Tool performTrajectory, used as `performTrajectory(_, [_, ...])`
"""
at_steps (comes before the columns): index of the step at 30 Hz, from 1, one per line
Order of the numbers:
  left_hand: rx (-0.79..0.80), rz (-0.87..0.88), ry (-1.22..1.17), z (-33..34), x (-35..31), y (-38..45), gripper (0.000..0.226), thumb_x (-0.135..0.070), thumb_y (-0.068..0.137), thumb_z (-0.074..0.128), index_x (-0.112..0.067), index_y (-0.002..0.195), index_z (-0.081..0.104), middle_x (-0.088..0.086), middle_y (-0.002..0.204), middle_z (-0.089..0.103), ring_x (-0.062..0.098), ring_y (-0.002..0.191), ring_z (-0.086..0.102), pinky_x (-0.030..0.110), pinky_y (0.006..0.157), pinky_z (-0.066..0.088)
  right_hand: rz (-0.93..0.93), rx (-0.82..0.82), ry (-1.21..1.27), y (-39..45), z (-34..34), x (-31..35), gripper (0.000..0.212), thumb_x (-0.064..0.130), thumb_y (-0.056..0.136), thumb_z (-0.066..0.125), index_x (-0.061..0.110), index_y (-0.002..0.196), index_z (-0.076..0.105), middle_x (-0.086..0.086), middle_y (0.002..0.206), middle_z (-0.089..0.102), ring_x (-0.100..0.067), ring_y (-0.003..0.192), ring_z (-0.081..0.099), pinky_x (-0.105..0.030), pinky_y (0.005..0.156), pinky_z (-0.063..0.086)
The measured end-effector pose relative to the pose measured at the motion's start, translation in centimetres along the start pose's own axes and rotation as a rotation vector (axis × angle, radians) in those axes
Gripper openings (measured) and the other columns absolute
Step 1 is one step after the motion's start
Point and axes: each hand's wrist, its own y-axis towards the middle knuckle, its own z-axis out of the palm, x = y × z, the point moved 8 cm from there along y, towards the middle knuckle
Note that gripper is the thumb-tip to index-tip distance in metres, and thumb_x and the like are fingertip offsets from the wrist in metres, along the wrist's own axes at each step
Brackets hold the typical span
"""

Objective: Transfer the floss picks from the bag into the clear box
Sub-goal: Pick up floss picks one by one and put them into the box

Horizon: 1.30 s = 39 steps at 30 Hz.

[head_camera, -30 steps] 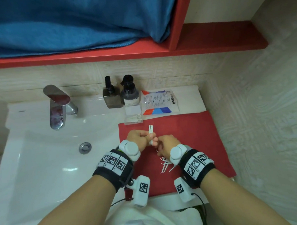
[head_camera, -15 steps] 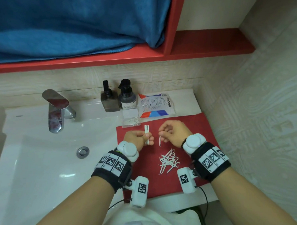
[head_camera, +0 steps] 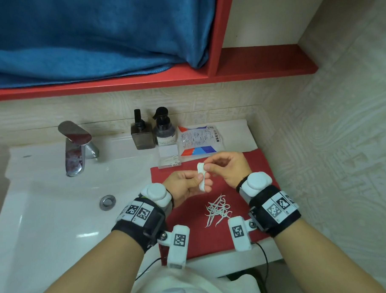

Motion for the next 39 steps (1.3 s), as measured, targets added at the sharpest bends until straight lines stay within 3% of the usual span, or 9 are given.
performTrajectory(4, [0.013, -0.027, 0.035, -0.1, 0.0, 0.2, 0.017, -0.003, 0.095, 0.049, 0.002, 0.098, 0.065, 0.008, 0.075, 0.071, 0.015, 0.064, 0.068, 0.025, 0.067, 0.057, 0.009, -0.016, 0.011, 0.2, -0.1, -0.1, 0.015, 0.004, 0.073, 0.082, 0.007, 0.086, 0.077, -0.006, 0.082, 0.076, -0.017, 0.077, 0.072, -0.026, 0.076, 0.057])
performTrajectory(7, [-0.059, -0.031, 0.113, -1.0, 0.0, 0.6, 0.014, -0.004, 0.094, 0.053, 0.002, 0.093, 0.065, 0.007, 0.069, 0.068, 0.015, 0.058, 0.064, 0.025, 0.064, 0.056, 0.048, 0.047, -0.030, 0.3, 0.5, -0.7, 0.023, 0.005, 0.076, 0.081, 0.016, 0.095, 0.075, -0.006, 0.088, 0.076, -0.024, 0.082, 0.073, -0.038, 0.079, 0.060])
performTrajectory(14, [-0.112, -0.050, 0.746, -1.3, -1.4, 1.2, 0.023, -0.007, 0.095, 0.052, -0.007, 0.076, 0.065, 0.003, 0.063, 0.064, 0.011, 0.050, 0.058, 0.018, 0.056, 0.049, -0.004, 0.262, -0.322, -0.5, 1.5, -0.9, 0.035, 0.013, 0.083, 0.075, 0.024, 0.116, 0.071, 0.008, 0.109, 0.072, -0.006, 0.098, 0.068, -0.031, 0.093, 0.055])
performTrajectory(18, [-0.101, -0.124, 1.021, -0.8, -2.3, 1.7, 0.027, -0.011, 0.094, 0.049, -0.015, 0.071, 0.062, 0.000, 0.060, 0.064, 0.012, 0.057, 0.059, 0.025, 0.068, 0.049, 0.014, 0.310, -0.399, -0.8, 1.8, -0.5, 0.024, 0.022, 0.082, 0.077, 0.025, 0.106, 0.075, 0.012, 0.094, 0.073, -0.003, 0.085, 0.068, -0.024, 0.084, 0.056])
performTrajectory(22, [-0.169, -0.088, 1.007, -0.5, -2.6, 2.6, 0.021, -0.002, 0.090, 0.048, -0.007, 0.076, 0.063, 0.011, 0.071, 0.061, 0.022, 0.064, 0.056, 0.037, 0.076, 0.053, 0.063, 0.191, -0.363, -0.3, 1.0, -1.1, 0.019, 0.018, 0.081, 0.077, 0.021, 0.100, 0.076, 0.005, 0.087, 0.075, -0.006, 0.078, 0.071, -0.031, 0.081, 0.059])
performTrajectory(25, [-0.204, -0.072, 1.026, -1.1, -3.1, 2.9, 0.026, -0.006, 0.082, 0.055, -0.017, 0.060, 0.062, 0.008, 0.067, 0.062, 0.027, 0.070, 0.059, 0.048, 0.087, 0.054, 0.074, 0.118, -0.354, 0.0, 0.9, -1.7, 0.019, 0.019, 0.080, 0.077, 0.023, 0.099, 0.076, 0.005, 0.087, 0.075, -0.009, 0.079, 0.071, -0.036, 0.081, 0.060])
performTrajectory(28, [-0.314, -0.001, 1.019, -1.6, -4.5, 2.6, 0.016, -0.019, 0.082, 0.055, -0.019, 0.068, 0.064, 0.004, 0.076, 0.066, 0.028, 0.081, 0.062, 0.039, 0.085, 0.052, 0.099, 0.054, -0.333, 0.0, 0.3, -2.2, 0.019, 0.016, 0.080, 0.077, 0.024, 0.097, 0.075, 0.005, 0.085, 0.075, -0.013, 0.077, 0.071, -0.039, 0.081, 0.059])
performTrajectory(33, [-0.765, 0.152, 1.005, -4.6, -8.0, 1.4, 0.026, -0.026, 0.092, 0.047, -0.009, 0.103, 0.063, 0.014, 0.103, 0.066, 0.034, 0.094, 0.060, 0.034, 0.077, 0.047, 0.121, -0.202, -0.265, 0.2, -2.6, -2.1, 0.016, 0.015, 0.081, 0.076, 0.020, 0.096, 0.076, -0.001, 0.083, 0.074, -0.019, 0.075, 0.072, -0.040, 0.079, 0.060])
performTrajectory(39, [-0.735, 0.036, 1.044, -6.0, -6.3, 2.2, 0.032, -0.039, 0.088, 0.053, -0.012, 0.105, 0.059, 0.011, 0.102, 0.069, 0.032, 0.089, 0.065, 0.033, 0.075, 0.051, 0.143, -0.239, -0.291, 0.9, -2.2, -2.4, 0.016, 0.016, 0.081, 0.077, 0.017, 0.097, 0.076, 0.001, 0.082, 0.074, -0.016, 0.071, 0.072, -0.038, 0.076, 0.061])
